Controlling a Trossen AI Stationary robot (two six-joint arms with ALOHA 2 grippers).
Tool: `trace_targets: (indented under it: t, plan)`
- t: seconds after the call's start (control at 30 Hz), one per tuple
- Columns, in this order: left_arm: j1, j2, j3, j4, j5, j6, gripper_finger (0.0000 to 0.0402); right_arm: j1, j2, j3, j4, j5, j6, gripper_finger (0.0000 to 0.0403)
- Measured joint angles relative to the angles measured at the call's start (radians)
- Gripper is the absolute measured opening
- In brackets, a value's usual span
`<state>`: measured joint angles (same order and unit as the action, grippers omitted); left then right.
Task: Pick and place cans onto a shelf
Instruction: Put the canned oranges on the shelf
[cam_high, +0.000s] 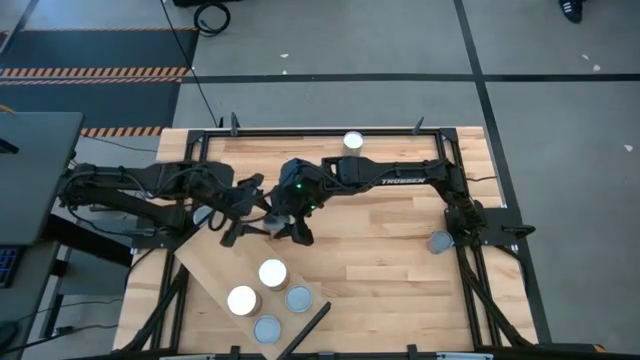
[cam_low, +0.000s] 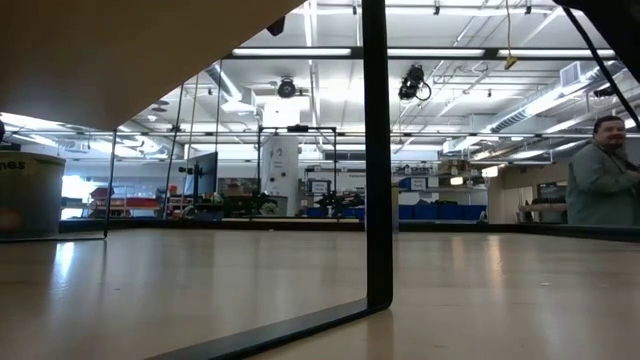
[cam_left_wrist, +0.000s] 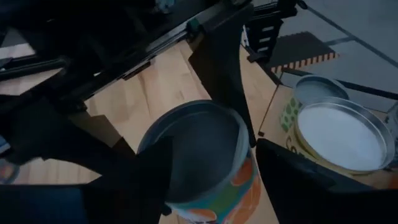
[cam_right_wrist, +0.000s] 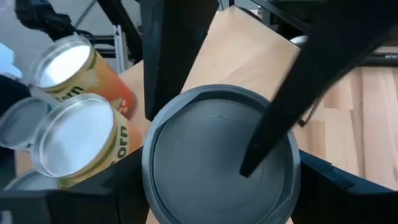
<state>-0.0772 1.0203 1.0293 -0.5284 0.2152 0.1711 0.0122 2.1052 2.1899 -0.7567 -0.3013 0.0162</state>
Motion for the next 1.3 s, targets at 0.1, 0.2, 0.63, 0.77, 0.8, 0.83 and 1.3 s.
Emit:
trace_targets:
  t: [0.1, 0.2, 0.63, 0.77, 0.8, 0.83, 1.3]
  plan:
    - [0.0, -0.01, -0.001, -0.005, -0.029, -0.002, 0.0223, -0.013, 0.0, 0.0, 0.0, -0.014, 0.031, 0.029]
    - [-0.002, -0.046, 0.001, -0.017, -0.105, -0.014, 0.0216, -0.015, -0.002, 0.002, 0.004, 0.006, 0.053, 0.029]
    - [-0.056, -0.117, 0.179, -0.173, -0.415, 0.208, 0.0312, -0.053, -0.052, 0.004, 0.092, -0.09, 0.197, 0.029]
    - [-0.092, -0.062, 0.179, -0.197, -0.418, 0.268, 0.0342, -0.08, -0.055, 0.004, 0.101, -0.147, 0.253, 0.029]
    - [-0.106, -0.056, 0.179, -0.197, -0.419, 0.288, 0.0346, -0.085, -0.055, 0.002, 0.099, -0.151, 0.264, 0.029]
    - [-0.124, -0.052, 0.179, -0.197, -0.417, 0.312, 0.0349, -0.087, -0.054, 0.002, 0.105, -0.153, 0.274, 0.029]
    - [-0.194, 0.007, 0.179, -0.128, -0.566, 0.457, 0.0339, -0.081, -0.054, 0.003, 0.186, -0.219, 0.326, 0.0291]
